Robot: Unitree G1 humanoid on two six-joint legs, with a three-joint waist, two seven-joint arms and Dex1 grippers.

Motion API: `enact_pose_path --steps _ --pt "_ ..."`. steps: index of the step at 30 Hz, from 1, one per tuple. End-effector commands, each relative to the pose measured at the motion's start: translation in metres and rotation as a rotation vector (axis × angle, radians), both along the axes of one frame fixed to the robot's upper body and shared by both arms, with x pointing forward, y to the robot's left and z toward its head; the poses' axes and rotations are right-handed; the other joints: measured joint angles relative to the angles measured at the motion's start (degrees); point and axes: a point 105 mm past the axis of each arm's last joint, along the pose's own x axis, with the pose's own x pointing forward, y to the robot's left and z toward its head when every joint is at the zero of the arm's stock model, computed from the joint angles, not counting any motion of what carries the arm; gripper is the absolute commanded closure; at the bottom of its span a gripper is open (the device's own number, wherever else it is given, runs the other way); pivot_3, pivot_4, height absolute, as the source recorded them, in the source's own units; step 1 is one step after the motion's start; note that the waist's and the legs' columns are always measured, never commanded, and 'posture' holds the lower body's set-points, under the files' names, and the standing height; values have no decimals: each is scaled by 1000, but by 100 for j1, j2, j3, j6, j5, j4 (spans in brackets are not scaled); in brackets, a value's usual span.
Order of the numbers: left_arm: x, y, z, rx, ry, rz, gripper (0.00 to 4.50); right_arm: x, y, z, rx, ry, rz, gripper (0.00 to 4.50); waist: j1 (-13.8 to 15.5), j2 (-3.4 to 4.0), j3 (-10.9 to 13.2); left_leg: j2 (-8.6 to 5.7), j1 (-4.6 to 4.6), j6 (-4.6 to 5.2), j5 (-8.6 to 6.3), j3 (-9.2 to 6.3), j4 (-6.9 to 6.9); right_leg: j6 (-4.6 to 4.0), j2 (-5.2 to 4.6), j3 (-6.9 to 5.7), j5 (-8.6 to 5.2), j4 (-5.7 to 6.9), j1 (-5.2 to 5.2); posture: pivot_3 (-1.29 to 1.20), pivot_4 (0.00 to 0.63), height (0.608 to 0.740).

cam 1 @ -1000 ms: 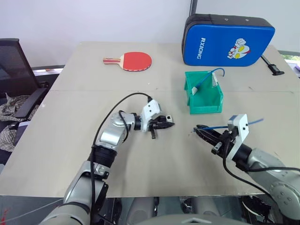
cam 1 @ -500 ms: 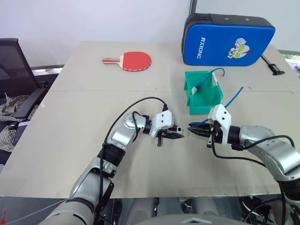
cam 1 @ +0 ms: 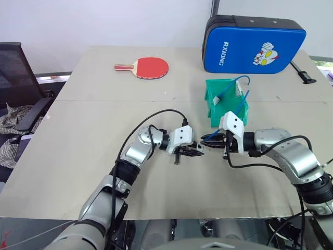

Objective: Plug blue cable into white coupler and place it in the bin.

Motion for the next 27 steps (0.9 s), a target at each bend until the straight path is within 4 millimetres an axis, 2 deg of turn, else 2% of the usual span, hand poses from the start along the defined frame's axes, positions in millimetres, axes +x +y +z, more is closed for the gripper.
enact_pose_path --steps 1,5,13,27 --pt "-1 -6 4 -11 -23 -22 3932 -4 1 -12 -59 20 47 4500 1 0 0 0 0 0 0 -1 0 0 0 -1 0 0 0 0 150 731" --pt "0 -6 5 -12 -23 -18 3932 -6 -5 -21 -124 31 77 4500 0 1 -2 0 3 0 0 -1 2 0 0 -1 0 0 3 0 150 731" --pt "0 -5 5 -11 -26 -17 3932 -7 -7 -19 -155 55 126 4500 3 2 -3 0 5 0 0 -3 7 0 -1 -4 0 1 7 0 150 731" --pt "-3 -8 7 -15 -42 -34 3932 6 8 -33 -269 102 205 4500 -9 4 -6 5 18 0 0 -9 11 -2 3 -12 0 6 16 0 150 731"
